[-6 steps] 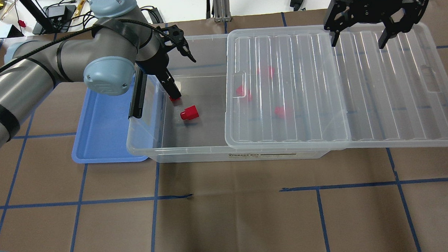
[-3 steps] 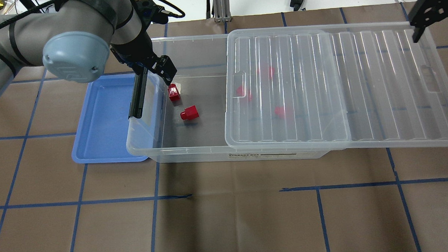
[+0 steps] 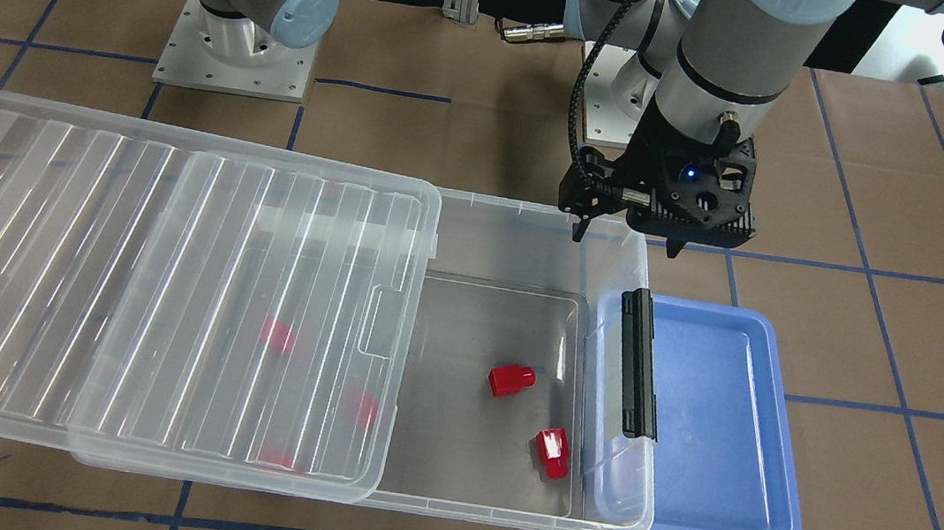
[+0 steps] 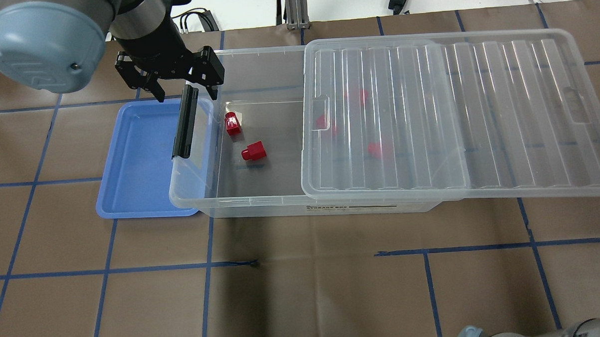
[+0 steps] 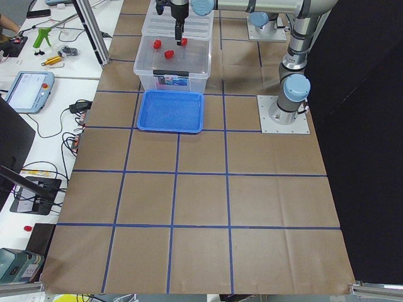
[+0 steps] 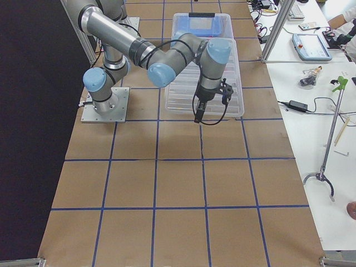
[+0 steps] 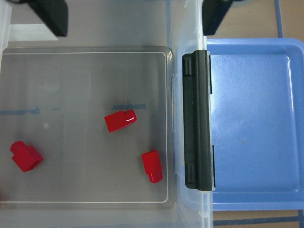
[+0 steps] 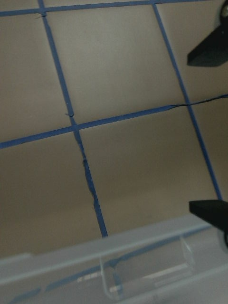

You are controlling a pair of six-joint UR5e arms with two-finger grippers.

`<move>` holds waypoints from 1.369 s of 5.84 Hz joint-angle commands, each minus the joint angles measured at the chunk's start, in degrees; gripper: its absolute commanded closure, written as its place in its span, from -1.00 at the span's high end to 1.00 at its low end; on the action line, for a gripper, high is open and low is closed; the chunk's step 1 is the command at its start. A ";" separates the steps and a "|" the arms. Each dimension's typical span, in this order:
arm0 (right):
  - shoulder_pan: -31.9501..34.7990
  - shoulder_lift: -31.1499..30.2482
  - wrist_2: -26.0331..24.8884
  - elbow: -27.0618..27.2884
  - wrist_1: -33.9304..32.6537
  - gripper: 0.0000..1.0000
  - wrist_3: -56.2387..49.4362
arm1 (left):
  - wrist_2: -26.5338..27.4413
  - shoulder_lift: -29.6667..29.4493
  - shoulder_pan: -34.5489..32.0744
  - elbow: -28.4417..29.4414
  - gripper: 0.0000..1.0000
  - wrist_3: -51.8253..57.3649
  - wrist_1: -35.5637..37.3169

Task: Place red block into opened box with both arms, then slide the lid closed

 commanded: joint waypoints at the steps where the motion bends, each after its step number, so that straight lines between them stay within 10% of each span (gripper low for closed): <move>1: -2.99 0.56 0.68 7.72 -7.25 1.00 -0.69 | -0.14 2.29 0.46 0.05 0.99 -0.74 -1.55; 8: -2.04 -0.93 10.54 9.07 -6.37 1.00 1.96 | -0.31 7.93 3.80 -4.26 0.99 -0.12 -2.79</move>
